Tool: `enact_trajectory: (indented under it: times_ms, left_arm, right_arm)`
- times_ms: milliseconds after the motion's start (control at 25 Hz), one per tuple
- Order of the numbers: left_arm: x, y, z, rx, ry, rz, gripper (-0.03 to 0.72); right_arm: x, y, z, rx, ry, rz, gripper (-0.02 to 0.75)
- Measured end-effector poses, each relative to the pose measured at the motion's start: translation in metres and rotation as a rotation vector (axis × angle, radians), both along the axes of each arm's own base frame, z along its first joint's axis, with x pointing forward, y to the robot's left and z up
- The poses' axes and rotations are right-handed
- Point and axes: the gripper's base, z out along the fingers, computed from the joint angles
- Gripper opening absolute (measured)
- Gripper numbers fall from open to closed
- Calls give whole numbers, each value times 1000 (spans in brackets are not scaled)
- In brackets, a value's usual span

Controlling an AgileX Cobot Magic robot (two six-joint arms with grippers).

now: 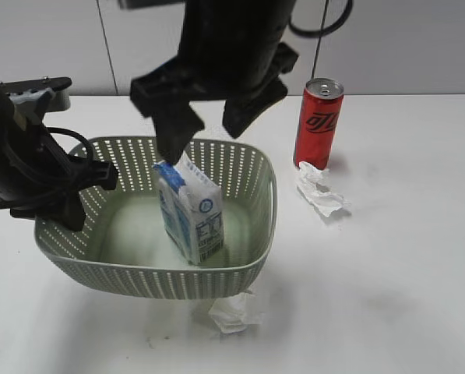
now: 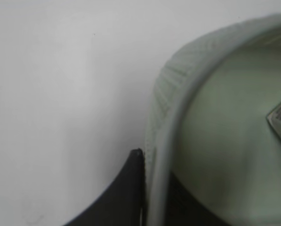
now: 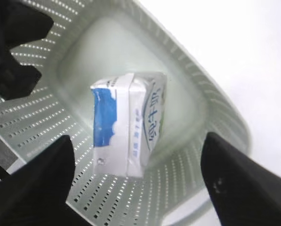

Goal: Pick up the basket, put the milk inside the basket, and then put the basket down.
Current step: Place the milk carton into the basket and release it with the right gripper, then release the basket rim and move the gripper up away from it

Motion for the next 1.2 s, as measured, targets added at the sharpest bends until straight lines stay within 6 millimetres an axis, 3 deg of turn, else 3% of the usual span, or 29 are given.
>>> enact_trajectory:
  times_ms: [120, 240, 480, 680, 760, 960, 1200]
  left_arm:
    - [0, 0, 0, -3, 6, 2, 0]
    - [-2, 0, 0, 3, 18, 0, 0]
    - [-2, 0, 0, 3, 22, 0, 0]
    - [-2, 0, 0, 3, 24, 0, 0]
    - [-2, 0, 0, 2, 25, 1, 0]
    - [3, 1, 6, -7, 24, 13, 0]
    - [39, -2, 30, -30, -37, 46, 0]
  right_arm:
    - [7, -32, 28, 30, -69, -59, 638]
    - [20, -84, 42, 30, -101, -183, 638]
    - [19, -193, 27, -78, -75, -419, 635]
    - [5, -261, 10, -134, -23, -573, 629]
    - [-5, -275, 7, -147, -18, -604, 626]
    - [-48, -279, 0, -101, -33, -609, 613]
    - [-117, -284, -27, -58, -100, -614, 594]
